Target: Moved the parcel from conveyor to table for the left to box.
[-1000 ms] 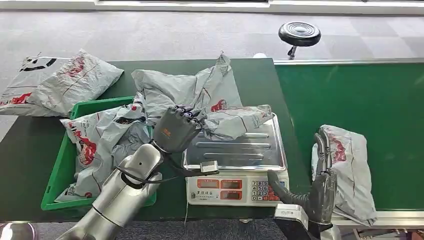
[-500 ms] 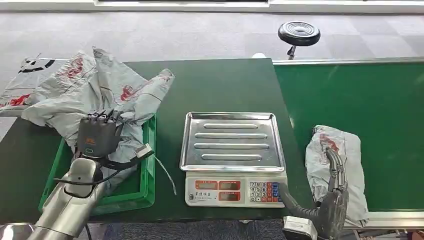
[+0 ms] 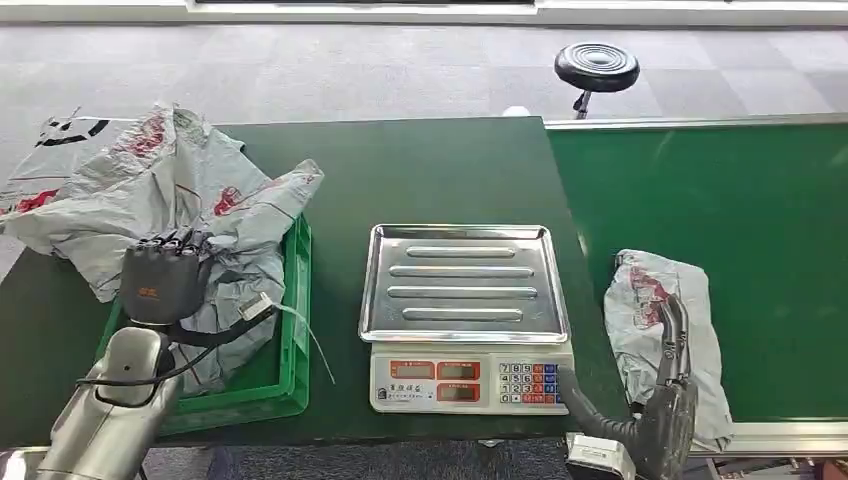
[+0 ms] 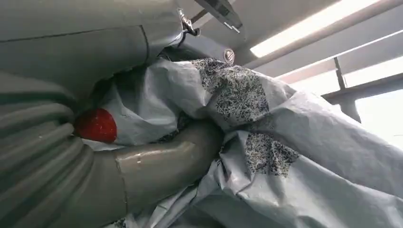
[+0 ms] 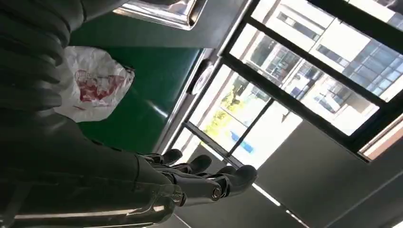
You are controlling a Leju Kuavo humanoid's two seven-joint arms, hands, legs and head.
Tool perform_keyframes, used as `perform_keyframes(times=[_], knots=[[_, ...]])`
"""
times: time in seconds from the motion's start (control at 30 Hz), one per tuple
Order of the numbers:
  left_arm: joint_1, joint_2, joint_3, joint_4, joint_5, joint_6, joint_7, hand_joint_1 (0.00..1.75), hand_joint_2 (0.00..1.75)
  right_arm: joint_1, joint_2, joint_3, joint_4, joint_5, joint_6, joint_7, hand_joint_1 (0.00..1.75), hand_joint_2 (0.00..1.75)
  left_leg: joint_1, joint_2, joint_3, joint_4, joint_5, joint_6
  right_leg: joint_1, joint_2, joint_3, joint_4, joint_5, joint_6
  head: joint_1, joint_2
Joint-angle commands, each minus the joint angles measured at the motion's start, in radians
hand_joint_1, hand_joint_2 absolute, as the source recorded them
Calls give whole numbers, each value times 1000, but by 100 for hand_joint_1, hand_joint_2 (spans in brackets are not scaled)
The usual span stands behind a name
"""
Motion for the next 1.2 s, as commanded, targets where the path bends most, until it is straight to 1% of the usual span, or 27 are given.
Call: perform_keyframes(times=[0.03,0.17,0.23,0.3,0.33,0.37,0.4,0.43,0.47,0.5,0.53,0.57,0.6,0.63,0.67,0.7,0.73,0.77,0.83,0.87,0.9,0.97,1.03,1.07,1.1,1.13,1.2], knots=[[23,15,-109,-99,-70,-63,127,175,175,-49,-26,19,32,13,30,19,0,175,0,0,1,-1,0,2,1,0,1,-1,0,-1,0,0],[19,14,-129,-119,-70,-82,142,175,175,-54,-29,14,36,13,34,20,0,175,0,-1,1,-1,0,2,1,-1,2,-2,0,-2,0,0],[27,4,-128,-125,-70,-102,133,175,175,-48,-30,13,35,11,30,15,0,175,0,-1,1,-1,1,2,1,-2,2,-2,0,-2,0,0],[55,-42,-74,-130,-70,-172,86,175,175,-46,-33,11,32,11,31,16,0,175,0,-1,1,-1,0,2,1,-2,3,-2,0,-2,0,0],[70,-40,-69,-129,-70,-186,91,175,175,-45,-33,9,29,11,32,18,0,175,0,-1,2,-3,1,4,1,-2,3,-4,1,-3,0,0],[88,-54,-55,-123,-70,-216,85,175,175,-42,-33,4,22,15,36,22,0,175,0,0,2,-2,0,3,0,0,3,-2,1,-2,0,0],[96,-79,-23,-116,-70,-238,52,175,175,-40,-33,2,19,18,38,25,0,175,0,1,3,-3,0,4,0,0,3,-4,1,-2,0,0],[111,-89,-5,-104,-70,-300,31,175,175,-38,-35,-4,16,24,44,31,0,175,-1,1,3,-3,0,3,0,0,3,-3,1,-2,0,0],[118,-94,-3,-101,-70,-296,30,166,175,-40,-35,-6,16,26,46,34,0,175,-1,1,4,-4,1,4,0,1,4,-5,1,-2,0,0],[127,-98,-2,-96,-70,-288,54,0,175,-42,-33,-15,19,58,56,58,0,175,-1,1,3,-2,0,3,0,0,3,-3,1,-1,0,0],[150,-138,45,-110,-70,-249,3,0,0,-46,-33,-26,25,96,77,95,0,0,-1,1,4,-4,0,4,0,0,4,-5,1,-2,0,0],[166,-178,90,-130,-70,-218,-25,0,0,-49,-28,-38,27,125,83,117,0,0,-1,0,2,-2,0,3,0,-1,2,-2,0,-1,0,0],[177,-207,120,-147,-70,-197,-53,0,0,-52,-25,-51,29,146,87,133,0,0,-1,1,3,-3,0,4,0,0,4,-4,1,-2,0,0],[208,-257,146,-204,10,-181,-136,0,0,-57,-17,-94,38,232,106,202,0,0,-1,1,2,-1,0,3,0,1,2,-2,0,-1,0,0],[225,-287,149,-245,116,-181,-192,0,0,-64,-27,-111,44,249,138,225,0,0,-1,1,3,-3,0,4,0,0,3,-4,1,-2,0,0],[247,-300,137,-284,220,-206,-243,0,0,-75,-35,-146,62,284,176,261,0,175,-1,0,1,-1,0,3,0,0,2,-3,1,-1,0,0],[269,-314,118,-322,319,-235,-278,0,0,-97,-52,-194,96,356,207,317,0,175,-1,0,2,-2,0,4,0,-1,3,-4,1,-1,0,0],[283,-320,95,-341,416,-271,-311,0,0,-122,-79,-233,140,391,248,363,0,175,-1,0,1,-1,0,3,0,-1,3,-3,1,0,0,0],[298,-327,57,-340,475,-293,-308,0,0,-171,-150,-313,244,483,252,429,0,175,-1,0,3,-3,0,6,0,-1,5,-7,2,-1,0,0],[301,-338,57,-339,530,-294,-322,0,0,-190,-182,-343,283,406,277,403,0,175,-2,0,3,-3,0,5,-1,0,5,-7,3,0,0,0],[293,-340,57,-328,543,-277,-325,0,0,-206,-218,-371,322,417,288,408,0,175,-2,0,4,-4,0,7,-1,0,6,-8,3,0,0,0],[271,-340,77,-306,569,-243,-305,0,0,-255,-290,-412,401,430,306,405,0,175,-2,-1,1,-1,-1,5,-1,-2,4,-5,2,2,0,0],[270,-337,107,-312,665,-202,-341,0,0,-317,-349,-423,494,442,325,400,0,175,-3,-2,1,-3,1,7,-2,-3,5,-8,4,1,0,0],[273,-339,119,-318,707,-192,-354,0,0,-343,-365,-423,522,449,333,404,0,175,-3,0,0,0,0,6,-3,-1,3,-5,4,3,0,0],[281,-342,137,-330,823,-193,-391,0,0,-394,-386,-408,595,468,351,414,0,175,-3,2,0,-1,1,8,-2,0,3,-7,6,3,0,0],[294,-354,159,-357,974,-183,-467,0,0,-454,-419,-378,689,543,359,454,0,175,-2,2,0,-2,1,8,-2,1,3,-7,6,2,0,0],[318,-363,175,-388,1126,-188,-542,0,0,-534,-457,-337,820,590,379,467,0,175,-4,4,-1,0,1,8,-3,3,2,-5,6,5,0,0]])
